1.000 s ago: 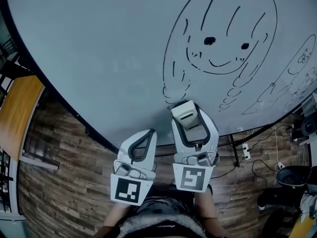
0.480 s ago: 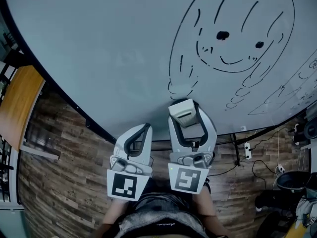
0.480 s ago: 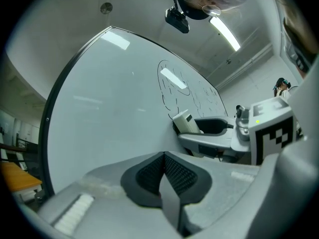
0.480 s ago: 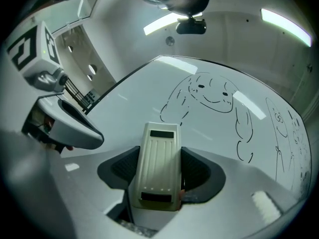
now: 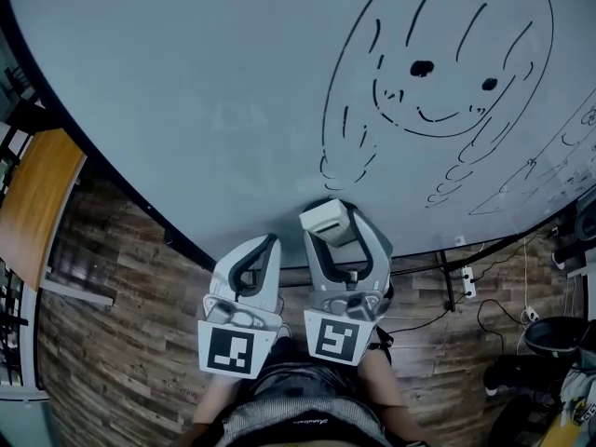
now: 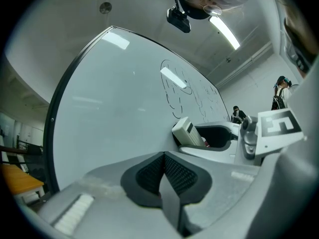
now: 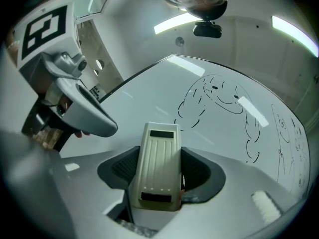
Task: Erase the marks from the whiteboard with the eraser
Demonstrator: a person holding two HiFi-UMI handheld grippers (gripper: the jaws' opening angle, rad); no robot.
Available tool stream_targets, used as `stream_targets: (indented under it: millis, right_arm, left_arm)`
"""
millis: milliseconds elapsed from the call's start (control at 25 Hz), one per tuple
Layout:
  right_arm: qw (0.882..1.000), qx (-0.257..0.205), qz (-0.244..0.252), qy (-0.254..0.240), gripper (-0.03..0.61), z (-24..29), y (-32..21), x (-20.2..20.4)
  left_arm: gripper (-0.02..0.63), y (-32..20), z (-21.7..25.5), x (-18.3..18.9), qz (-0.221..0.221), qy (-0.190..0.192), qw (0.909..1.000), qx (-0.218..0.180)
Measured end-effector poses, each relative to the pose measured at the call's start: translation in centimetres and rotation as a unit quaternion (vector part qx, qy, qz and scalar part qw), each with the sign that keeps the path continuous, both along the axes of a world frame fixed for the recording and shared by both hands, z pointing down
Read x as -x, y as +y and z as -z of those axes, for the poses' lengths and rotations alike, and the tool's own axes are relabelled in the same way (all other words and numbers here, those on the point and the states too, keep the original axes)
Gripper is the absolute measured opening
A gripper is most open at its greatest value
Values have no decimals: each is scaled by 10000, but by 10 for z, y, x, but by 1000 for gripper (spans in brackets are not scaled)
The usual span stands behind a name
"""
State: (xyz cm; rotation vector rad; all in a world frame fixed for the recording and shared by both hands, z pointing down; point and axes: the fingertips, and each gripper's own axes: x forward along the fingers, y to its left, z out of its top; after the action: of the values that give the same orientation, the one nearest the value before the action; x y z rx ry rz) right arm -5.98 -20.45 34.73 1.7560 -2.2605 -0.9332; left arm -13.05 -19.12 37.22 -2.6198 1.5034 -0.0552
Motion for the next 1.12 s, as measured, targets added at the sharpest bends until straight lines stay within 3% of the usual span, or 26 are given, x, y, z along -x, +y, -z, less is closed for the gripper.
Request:
stream_targets:
  millis: [160, 360, 560, 760, 880, 1120]
  right_arm:
    - [9997, -199, -157, -61, 262, 31, 0, -2]
    - [9996, -267, -41, -115, 262, 62, -1, -3]
    - [9979, -622, 47, -169, 264, 104, 3, -3]
    - [9954, -894, -155, -311, 264, 135, 4, -29]
    - [9954, -812, -276, -433, 264, 143, 2, -44]
    - [9956, -789, -293, -404, 262, 135, 2, -31]
  left_arm:
    - [5, -2, 0, -1, -48, -13, 10000, 6]
    - [5, -2, 4, -7, -118, 84, 9999, -21]
    - [4, -4, 9, -11, -149, 115, 9998, -63]
    - [4, -3, 10, -7, -57, 145, 9998, -100]
    - [5, -2, 9, -2, 27, 147, 9999, -72]
    - [5, 0, 5, 0, 175, 201, 9996, -17]
